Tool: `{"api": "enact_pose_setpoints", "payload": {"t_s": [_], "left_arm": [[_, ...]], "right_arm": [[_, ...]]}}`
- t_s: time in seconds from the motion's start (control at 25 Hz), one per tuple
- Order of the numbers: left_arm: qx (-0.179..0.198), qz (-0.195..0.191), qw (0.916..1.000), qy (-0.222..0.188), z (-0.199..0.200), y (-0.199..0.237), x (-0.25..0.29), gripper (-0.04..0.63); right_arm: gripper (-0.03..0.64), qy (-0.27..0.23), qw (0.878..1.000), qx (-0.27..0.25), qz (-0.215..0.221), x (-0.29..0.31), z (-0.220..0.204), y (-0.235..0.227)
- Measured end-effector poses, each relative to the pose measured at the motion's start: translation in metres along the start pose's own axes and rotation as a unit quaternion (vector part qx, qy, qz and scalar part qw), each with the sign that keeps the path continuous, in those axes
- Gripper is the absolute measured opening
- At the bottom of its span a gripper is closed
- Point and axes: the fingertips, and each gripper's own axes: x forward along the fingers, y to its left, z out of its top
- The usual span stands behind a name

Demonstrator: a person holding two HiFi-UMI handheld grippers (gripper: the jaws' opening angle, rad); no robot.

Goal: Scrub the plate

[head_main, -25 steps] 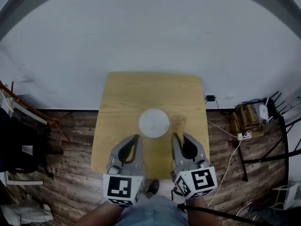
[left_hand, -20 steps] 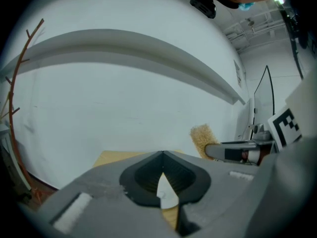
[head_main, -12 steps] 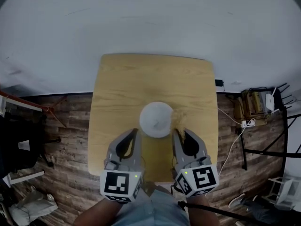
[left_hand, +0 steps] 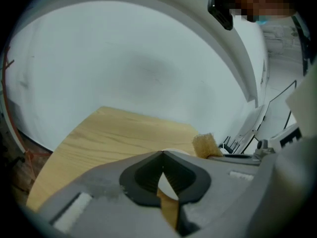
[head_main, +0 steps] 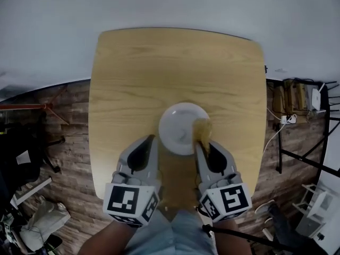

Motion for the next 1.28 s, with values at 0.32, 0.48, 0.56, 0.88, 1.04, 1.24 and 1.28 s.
{"api": "enact_pose_setpoints", "payload": {"t_s": [0.32, 0.48, 0.56, 0.88, 1.04, 1.24, 1.28], "left_arm": [[-0.064, -0.017, 0.9957, 0.064, -0.029, 0.015, 0.031, 0.021], [-0.073, -0.03, 0.9928, 0.09, -0.039, 0.017, 0.04, 0.051], [-0.082, -0.038, 0.9908, 0.1, -0.043, 0.017, 0.044, 0.067], [-0.08, -0.032, 0.9865, 0.139, -0.049, 0.021, 0.052, 0.108], [-0.072, -0.037, 0.9842, 0.158, -0.048, 0.02, 0.059, 0.114], [-0.104, -0.041, 0.9783, 0.174, -0.047, 0.018, 0.061, 0.115], [-0.113, -0.045, 0.9764, 0.178, -0.047, 0.018, 0.062, 0.115]], "right_arm": [[0.046, 0.046, 0.999, 0.017, 0.003, 0.02, -0.024, -0.007], [0.047, 0.063, 0.998, 0.027, 0.002, 0.024, -0.036, -0.009], [0.046, 0.066, 0.997, 0.03, 0.004, 0.026, -0.038, -0.008], [0.046, 0.073, 0.997, 0.027, 0.008, 0.028, -0.038, -0.008], [0.046, 0.075, 0.997, 0.03, 0.009, 0.03, -0.038, -0.007], [0.046, 0.076, 0.997, 0.025, 0.014, 0.031, -0.036, -0.009], [0.046, 0.076, 0.997, 0.027, 0.016, 0.032, -0.036, -0.009]]}}
